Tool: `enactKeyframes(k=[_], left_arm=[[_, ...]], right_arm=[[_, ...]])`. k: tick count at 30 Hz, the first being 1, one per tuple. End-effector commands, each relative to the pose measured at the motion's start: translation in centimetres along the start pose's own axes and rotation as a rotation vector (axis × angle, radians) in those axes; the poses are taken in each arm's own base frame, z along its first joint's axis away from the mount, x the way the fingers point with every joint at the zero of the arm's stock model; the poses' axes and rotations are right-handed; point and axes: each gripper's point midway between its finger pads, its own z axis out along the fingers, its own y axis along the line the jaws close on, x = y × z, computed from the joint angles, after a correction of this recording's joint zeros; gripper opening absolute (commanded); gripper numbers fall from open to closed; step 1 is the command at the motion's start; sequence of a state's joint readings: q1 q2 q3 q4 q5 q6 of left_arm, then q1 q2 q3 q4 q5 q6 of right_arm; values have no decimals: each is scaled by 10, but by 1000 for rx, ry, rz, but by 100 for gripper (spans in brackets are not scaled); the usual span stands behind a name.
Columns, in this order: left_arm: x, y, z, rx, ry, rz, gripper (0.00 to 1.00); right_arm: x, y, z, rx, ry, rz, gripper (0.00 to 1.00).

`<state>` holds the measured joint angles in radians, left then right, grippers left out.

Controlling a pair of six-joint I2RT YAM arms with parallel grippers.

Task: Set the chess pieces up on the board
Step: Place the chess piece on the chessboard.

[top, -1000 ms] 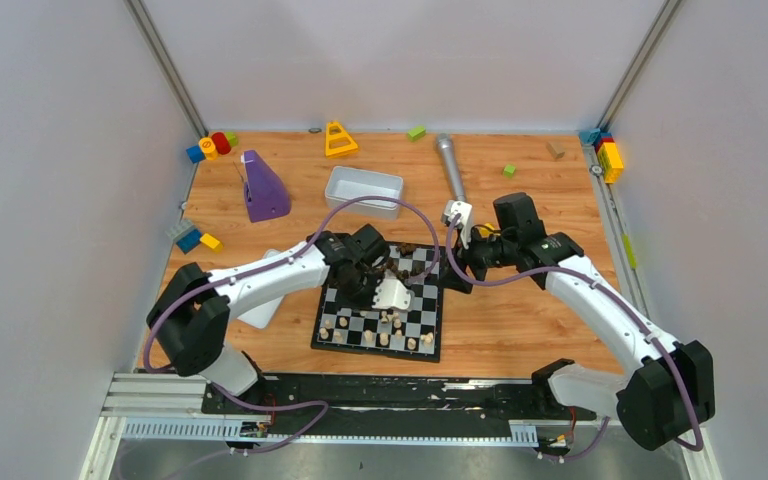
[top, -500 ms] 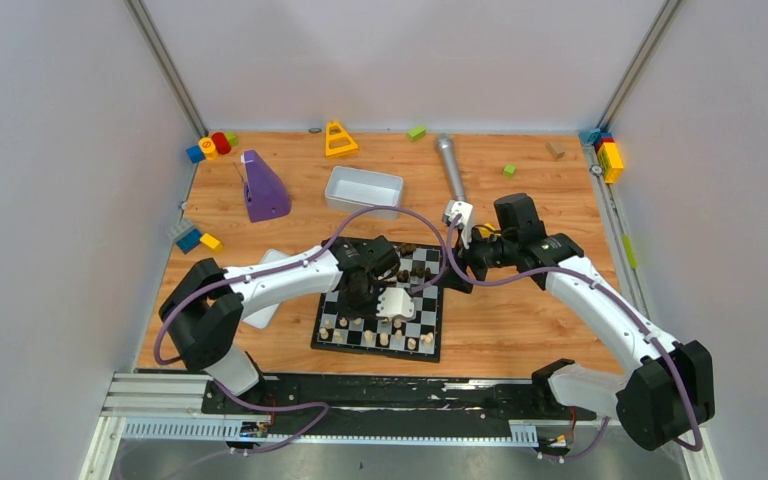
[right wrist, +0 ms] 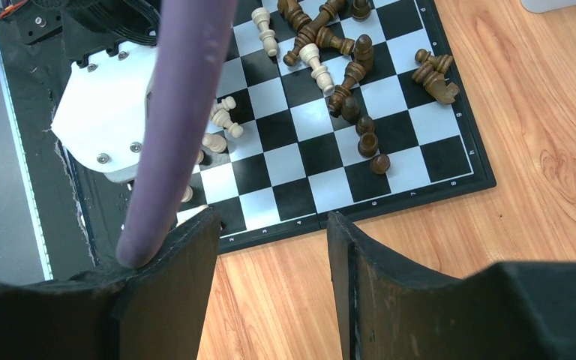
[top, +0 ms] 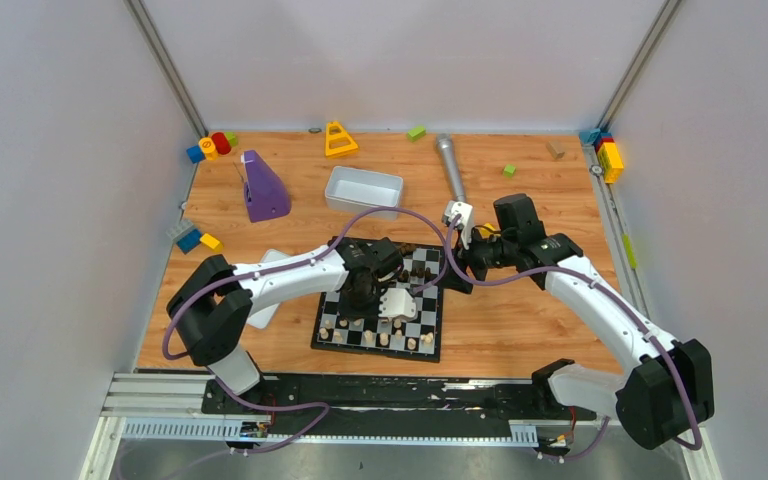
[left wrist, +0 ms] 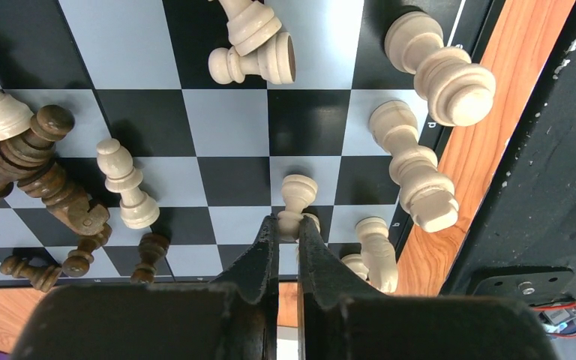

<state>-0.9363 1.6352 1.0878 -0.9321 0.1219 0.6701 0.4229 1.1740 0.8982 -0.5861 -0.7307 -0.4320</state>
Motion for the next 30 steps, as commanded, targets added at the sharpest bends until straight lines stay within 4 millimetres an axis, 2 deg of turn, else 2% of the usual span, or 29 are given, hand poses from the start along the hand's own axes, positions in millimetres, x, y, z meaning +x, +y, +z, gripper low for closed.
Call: enactKeyframes(k=[1,8,16,25,30], left_arm=[[-10,0,-5,-2,-16,-8,12],[-12,-1,-7,1,-13,-10,19],[-15,0,-12,-13,-30,-17,36],[-20,0,-19,-22,-64,-19,40],[-27,2,-35,-60,-126,-16,44]], right_arm=[[-6,-3,0,2,-21,-27,55],[-5,-3,1,1,-18,-26,55],[-4,-4,1,2,-13,-22,55],[-2,-6,1,10,-8,-17,55],[-5,-15,-4,27,-25,29,55]])
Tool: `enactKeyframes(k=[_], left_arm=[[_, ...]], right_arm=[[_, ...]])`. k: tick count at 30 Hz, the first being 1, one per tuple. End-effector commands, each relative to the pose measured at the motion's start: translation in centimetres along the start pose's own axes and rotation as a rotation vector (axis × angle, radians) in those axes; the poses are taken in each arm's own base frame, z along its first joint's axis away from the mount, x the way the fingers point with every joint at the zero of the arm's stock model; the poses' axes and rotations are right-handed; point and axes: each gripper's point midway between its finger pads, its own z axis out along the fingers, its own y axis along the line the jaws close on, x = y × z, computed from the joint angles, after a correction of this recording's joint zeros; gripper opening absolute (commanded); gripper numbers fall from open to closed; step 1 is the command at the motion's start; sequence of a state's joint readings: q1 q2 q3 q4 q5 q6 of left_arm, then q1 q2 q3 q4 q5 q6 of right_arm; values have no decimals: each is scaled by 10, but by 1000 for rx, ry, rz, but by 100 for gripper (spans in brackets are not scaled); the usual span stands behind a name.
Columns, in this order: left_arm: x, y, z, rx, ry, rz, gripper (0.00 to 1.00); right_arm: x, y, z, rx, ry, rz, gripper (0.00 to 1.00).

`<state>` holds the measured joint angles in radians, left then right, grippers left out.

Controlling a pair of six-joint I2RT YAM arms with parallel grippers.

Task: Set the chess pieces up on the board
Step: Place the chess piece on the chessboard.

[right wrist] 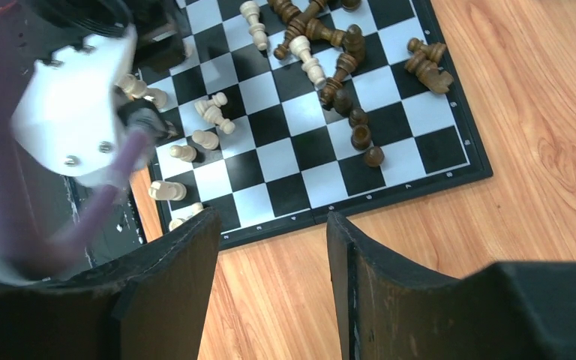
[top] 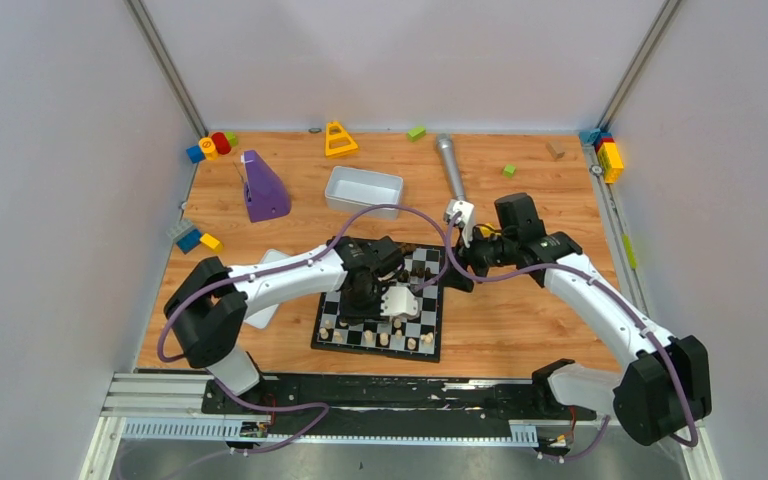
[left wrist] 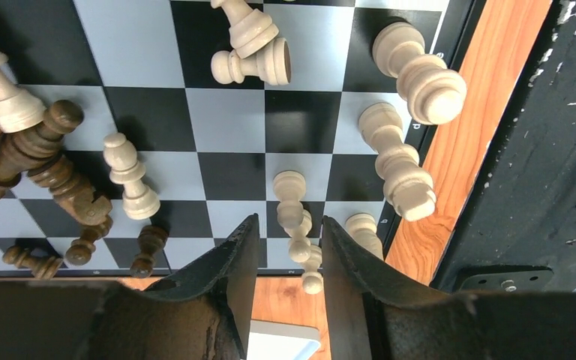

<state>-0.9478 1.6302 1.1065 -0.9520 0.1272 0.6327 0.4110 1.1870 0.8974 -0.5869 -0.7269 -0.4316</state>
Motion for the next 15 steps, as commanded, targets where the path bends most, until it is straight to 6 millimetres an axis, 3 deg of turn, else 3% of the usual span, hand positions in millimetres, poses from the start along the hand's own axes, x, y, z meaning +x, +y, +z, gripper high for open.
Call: enactKeyframes(k=[1,8,12,15], left_arm=[[-25,7,-33,-72,-137,8,45],[-28,23,-79,-161,-333,-54,55],[-16,38,-105,-260,-436,-112,61],[-3,48,-129,-379,-520,-174,73]], right_arm=[[-10,-13,-7,24,-40,23,55],[-9,-20,-7,22,-44,72,54],[-6,-19,7,-19,-8,79,54],[-4,-13,26,-48,39,38,55]])
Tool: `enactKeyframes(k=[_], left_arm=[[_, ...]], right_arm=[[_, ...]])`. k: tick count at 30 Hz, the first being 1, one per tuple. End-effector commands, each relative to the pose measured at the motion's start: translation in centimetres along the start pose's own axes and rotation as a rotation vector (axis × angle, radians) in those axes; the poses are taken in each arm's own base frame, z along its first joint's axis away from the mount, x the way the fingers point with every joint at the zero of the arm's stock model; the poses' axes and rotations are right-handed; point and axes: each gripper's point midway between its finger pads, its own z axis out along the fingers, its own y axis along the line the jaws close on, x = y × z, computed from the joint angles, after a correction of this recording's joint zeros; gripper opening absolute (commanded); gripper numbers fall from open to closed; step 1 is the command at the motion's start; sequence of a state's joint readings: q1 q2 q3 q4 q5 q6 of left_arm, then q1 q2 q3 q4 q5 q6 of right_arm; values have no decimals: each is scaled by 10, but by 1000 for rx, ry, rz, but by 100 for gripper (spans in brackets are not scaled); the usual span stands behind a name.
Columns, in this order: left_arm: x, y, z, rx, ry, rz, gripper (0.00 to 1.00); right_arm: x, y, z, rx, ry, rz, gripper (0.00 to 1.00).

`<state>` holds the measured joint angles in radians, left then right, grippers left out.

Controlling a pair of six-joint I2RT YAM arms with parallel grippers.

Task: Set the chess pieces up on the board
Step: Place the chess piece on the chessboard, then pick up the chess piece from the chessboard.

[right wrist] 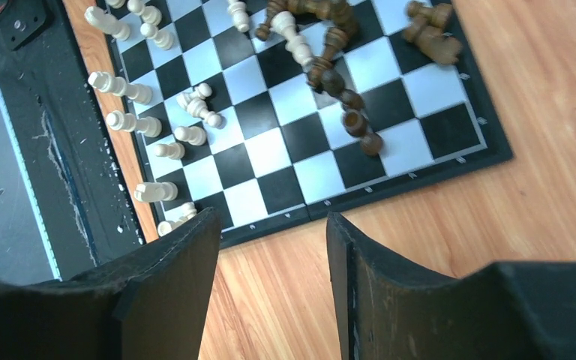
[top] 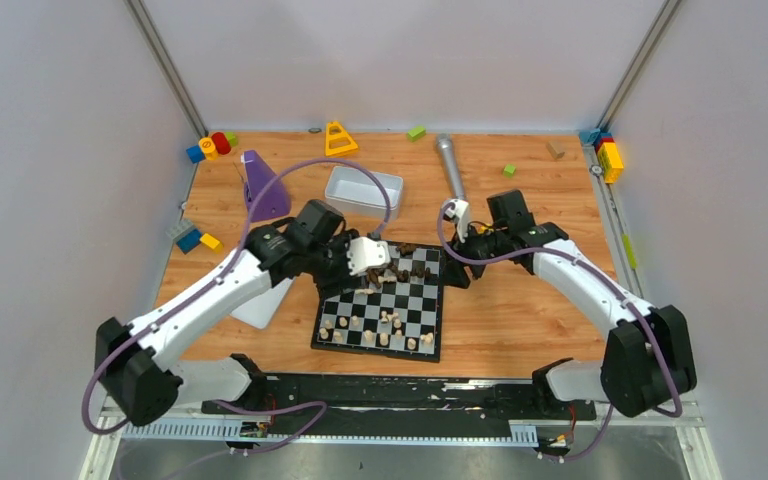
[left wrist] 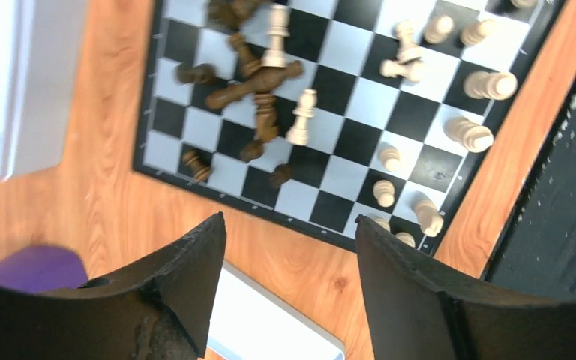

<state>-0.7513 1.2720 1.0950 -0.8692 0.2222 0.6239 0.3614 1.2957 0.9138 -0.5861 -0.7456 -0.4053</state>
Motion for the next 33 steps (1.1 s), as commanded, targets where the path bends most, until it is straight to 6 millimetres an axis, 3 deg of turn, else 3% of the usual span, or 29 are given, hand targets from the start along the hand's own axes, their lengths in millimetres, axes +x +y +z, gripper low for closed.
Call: enactKeyframes(k=[1,6,8,12,21,33], left_arm=[[-5,21,-29,-157,-145,-74,76],[-1,45,-70,-360,-234,-150,98],[5,50,-80,-394,-238,-183,100],[11,56,-90,-413,-242,-234,100],[14,66,-97,-453,-246,-258,100],[14,69,-102,-468,-252,-257,100]], right_arm=[[-19,15,25,-59,19,-102,55],[-16,36,64,-102,122,-220,56],[-16,45,77,-122,150,-252,56],[-18,54,97,-133,194,-292,57],[3,62,133,-141,336,-341,58],[30,67,147,-134,432,-380,53]])
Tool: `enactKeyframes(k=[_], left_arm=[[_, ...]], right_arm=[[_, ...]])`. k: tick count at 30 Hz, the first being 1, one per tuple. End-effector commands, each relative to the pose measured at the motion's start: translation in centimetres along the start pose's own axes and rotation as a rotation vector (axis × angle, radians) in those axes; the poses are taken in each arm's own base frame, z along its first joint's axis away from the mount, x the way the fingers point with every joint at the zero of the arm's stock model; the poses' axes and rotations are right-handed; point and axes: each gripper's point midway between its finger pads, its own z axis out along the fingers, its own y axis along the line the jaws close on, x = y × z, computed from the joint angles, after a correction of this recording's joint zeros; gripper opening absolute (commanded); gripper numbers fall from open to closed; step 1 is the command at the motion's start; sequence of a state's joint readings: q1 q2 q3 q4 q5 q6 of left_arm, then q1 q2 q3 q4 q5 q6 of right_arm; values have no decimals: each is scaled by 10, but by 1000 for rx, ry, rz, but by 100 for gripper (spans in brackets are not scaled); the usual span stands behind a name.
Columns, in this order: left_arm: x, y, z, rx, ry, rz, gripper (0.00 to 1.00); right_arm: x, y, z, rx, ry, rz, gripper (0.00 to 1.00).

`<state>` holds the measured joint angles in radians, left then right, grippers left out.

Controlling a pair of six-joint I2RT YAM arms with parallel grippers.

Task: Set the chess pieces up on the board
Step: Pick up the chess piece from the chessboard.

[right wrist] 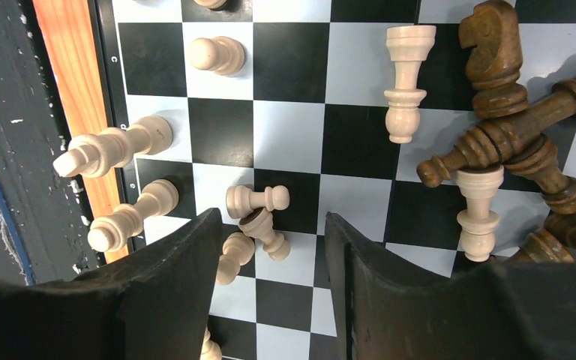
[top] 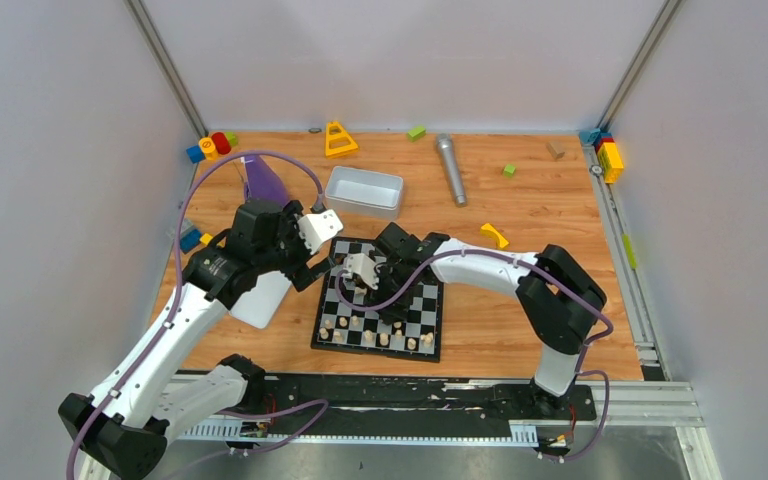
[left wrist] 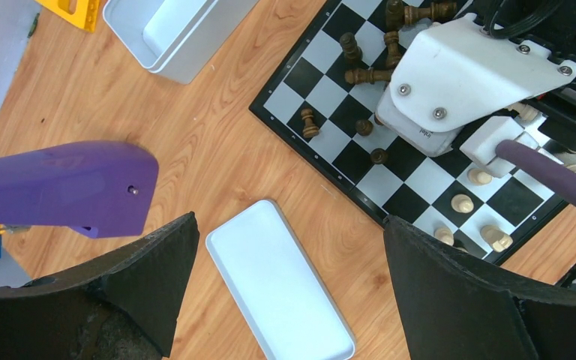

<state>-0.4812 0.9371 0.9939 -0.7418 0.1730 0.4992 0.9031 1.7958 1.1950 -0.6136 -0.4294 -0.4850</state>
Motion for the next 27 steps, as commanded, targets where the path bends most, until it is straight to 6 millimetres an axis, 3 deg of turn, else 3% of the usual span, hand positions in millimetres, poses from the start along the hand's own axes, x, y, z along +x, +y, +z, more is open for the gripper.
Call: enactKeyframes(k=[1,14,27], left_arm=[[-21,13,-9,-49,-65,-9,100],[-21,14,-8,-48,-65,0,100],[-22,15,3,-34,-59,1,100]], right_arm=[[-7,-2,1,25,6,-44,51],[-7,-11,5,68,35,-70,26],[-22,-16,-27,116,-23,-119,7]])
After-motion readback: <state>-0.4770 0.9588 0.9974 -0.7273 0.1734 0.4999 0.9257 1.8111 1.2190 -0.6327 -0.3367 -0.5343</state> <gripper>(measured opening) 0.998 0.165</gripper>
